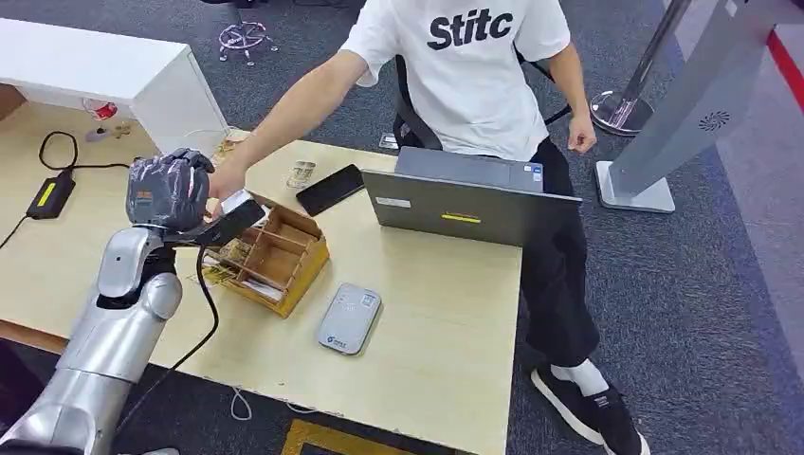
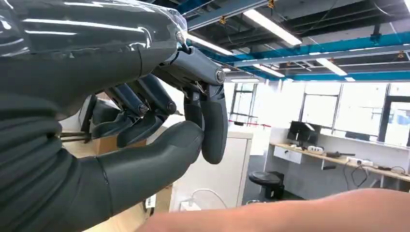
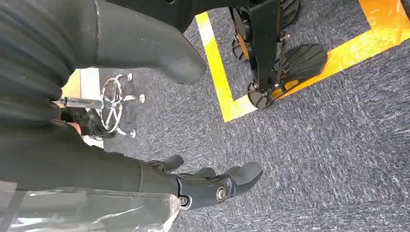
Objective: Pass the card to the sensor for recognition and then transmit it.
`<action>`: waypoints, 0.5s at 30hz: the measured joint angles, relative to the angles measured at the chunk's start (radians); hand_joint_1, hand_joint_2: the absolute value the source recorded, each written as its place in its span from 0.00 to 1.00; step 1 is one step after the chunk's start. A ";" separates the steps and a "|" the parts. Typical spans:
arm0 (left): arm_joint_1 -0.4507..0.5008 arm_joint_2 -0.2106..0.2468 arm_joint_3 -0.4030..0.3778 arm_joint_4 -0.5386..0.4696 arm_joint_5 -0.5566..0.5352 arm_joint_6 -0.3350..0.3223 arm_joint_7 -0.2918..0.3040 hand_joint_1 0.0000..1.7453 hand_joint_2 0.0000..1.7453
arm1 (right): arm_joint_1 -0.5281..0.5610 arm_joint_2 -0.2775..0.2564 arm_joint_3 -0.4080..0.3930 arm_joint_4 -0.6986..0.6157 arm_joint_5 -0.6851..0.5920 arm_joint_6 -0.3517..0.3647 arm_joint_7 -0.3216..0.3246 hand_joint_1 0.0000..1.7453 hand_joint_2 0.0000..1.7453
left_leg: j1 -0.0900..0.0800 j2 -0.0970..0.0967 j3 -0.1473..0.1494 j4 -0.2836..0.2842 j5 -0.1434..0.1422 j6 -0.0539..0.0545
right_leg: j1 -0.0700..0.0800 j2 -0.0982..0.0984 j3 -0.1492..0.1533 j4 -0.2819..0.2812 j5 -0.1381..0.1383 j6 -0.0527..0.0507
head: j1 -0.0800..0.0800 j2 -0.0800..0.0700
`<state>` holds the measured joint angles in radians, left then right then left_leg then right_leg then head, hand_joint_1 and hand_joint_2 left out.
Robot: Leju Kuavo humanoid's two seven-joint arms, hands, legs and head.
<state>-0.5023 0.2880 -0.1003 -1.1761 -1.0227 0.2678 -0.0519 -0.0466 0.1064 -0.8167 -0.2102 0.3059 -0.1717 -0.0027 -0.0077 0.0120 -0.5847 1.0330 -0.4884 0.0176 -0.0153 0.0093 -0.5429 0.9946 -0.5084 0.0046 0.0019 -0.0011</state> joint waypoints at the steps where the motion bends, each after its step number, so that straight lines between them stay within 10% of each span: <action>1: 0.000 0.000 0.000 0.000 0.000 -0.001 0.000 1.00 1.00 | 0.000 0.000 0.000 0.000 0.000 0.000 0.000 0.00 1.00 | 0.000 0.000 0.000 0.000 0.000 0.000 | 0.000 0.000 0.000 0.000 0.000 0.000 | 0.000 0.000; 8: 0.002 0.006 0.001 -0.005 0.008 -0.010 0.000 1.00 1.00 | 0.000 0.000 -0.002 0.000 0.006 0.000 0.003 0.00 1.00 | 0.000 0.000 0.000 0.000 0.000 0.000 | 0.000 0.000 0.000 0.000 0.000 0.000 | 0.000 0.000; 9: 0.003 0.006 0.002 -0.008 0.010 -0.010 0.000 0.90 1.00 | 0.000 0.000 -0.002 0.000 0.006 0.000 0.003 0.00 1.00 | 0.000 0.000 0.000 0.000 0.000 0.000 | 0.000 0.000 0.000 0.000 0.000 0.000 | 0.000 0.000; 11: 0.004 0.006 0.002 -0.010 0.012 -0.013 0.000 0.00 1.00 | 0.000 0.000 -0.002 0.000 0.006 0.000 0.003 0.00 1.00 | 0.000 0.000 0.000 0.000 0.000 0.000 | 0.000 0.000 0.000 0.000 0.000 0.000 | 0.000 0.000; 15: 0.007 0.007 0.002 -0.016 0.014 -0.026 0.000 0.00 1.00 | 0.000 0.000 -0.003 0.000 0.006 0.000 0.003 0.00 1.00 | 0.000 0.000 0.000 0.000 0.000 0.000 | 0.000 0.000 0.000 0.000 0.000 0.000 | 0.000 0.000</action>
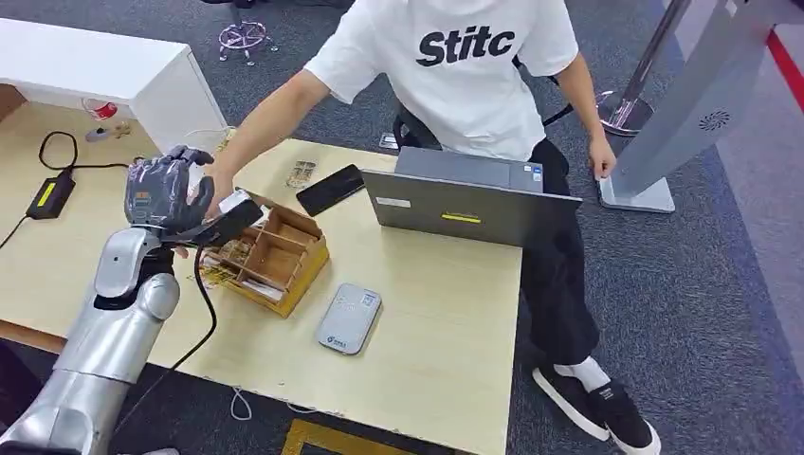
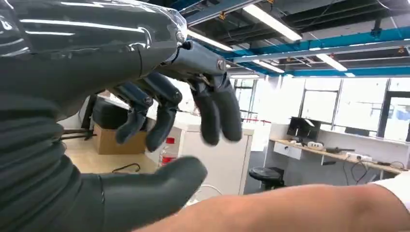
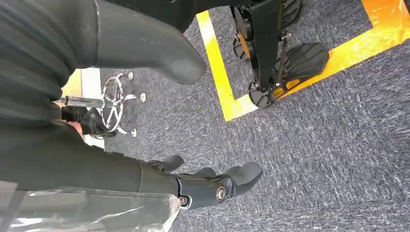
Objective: Pass the card to the sensor for recognition and then transmit it.
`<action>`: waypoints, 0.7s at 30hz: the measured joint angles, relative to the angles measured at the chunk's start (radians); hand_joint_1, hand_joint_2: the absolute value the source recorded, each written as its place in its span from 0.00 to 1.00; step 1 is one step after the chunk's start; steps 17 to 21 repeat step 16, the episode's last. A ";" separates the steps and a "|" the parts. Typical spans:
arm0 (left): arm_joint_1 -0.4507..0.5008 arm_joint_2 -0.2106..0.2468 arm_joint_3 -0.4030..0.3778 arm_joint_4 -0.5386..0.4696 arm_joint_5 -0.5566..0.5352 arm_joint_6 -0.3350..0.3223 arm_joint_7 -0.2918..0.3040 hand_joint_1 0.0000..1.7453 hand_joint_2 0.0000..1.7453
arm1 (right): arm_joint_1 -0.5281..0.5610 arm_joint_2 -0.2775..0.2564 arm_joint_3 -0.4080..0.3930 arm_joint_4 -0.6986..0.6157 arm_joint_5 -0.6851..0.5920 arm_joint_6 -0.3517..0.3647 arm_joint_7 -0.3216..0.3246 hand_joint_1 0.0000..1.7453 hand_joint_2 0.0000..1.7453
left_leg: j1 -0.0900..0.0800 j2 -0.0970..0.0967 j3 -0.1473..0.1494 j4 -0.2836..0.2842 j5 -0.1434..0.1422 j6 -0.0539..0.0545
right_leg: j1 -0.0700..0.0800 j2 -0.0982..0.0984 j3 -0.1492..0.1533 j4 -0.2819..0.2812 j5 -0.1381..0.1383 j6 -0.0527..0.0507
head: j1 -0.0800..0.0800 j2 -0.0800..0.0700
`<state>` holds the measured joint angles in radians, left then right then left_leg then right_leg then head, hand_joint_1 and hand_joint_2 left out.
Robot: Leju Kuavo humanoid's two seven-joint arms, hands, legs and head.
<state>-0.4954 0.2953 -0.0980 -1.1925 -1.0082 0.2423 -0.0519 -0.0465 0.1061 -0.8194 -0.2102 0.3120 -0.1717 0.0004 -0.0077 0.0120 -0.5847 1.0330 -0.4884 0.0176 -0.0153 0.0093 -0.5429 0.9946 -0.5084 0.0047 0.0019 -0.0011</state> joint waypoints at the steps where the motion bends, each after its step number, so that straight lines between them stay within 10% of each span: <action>1: 0.001 0.000 0.000 -0.002 0.000 0.000 0.000 0.00 1.00 | 0.000 0.000 -0.001 0.000 0.000 0.000 0.000 0.00 1.00 | 0.000 0.000 0.000 0.000 0.000 0.000 | 0.000 0.000 0.000 0.000 0.000 0.000 | 0.000 0.000; 6: 0.030 -0.002 0.000 -0.053 0.016 0.022 -0.011 0.00 1.00 | 0.000 0.000 -0.006 0.000 -0.002 -0.001 0.000 0.00 1.00 | 0.000 0.000 0.000 0.000 0.000 0.000 | 0.000 0.000 0.000 0.000 0.000 0.000 | 0.000 0.000; 16: 0.288 -0.097 0.027 -0.413 0.165 0.305 -0.194 0.00 1.00 | 0.001 0.015 -0.035 0.000 -0.008 -0.042 0.000 0.00 1.00 | 0.000 0.001 0.000 0.000 -0.002 0.000 | 0.000 0.001 0.000 -0.001 -0.001 0.000 | 0.000 0.000; 21: 0.288 -0.097 0.027 -0.413 0.165 0.305 -0.194 0.00 1.00 | 0.001 0.015 -0.035 0.000 -0.008 -0.042 0.000 0.00 1.00 | 0.000 0.001 0.000 0.000 -0.002 0.000 | 0.000 0.001 0.000 -0.001 -0.001 0.000 | 0.000 0.000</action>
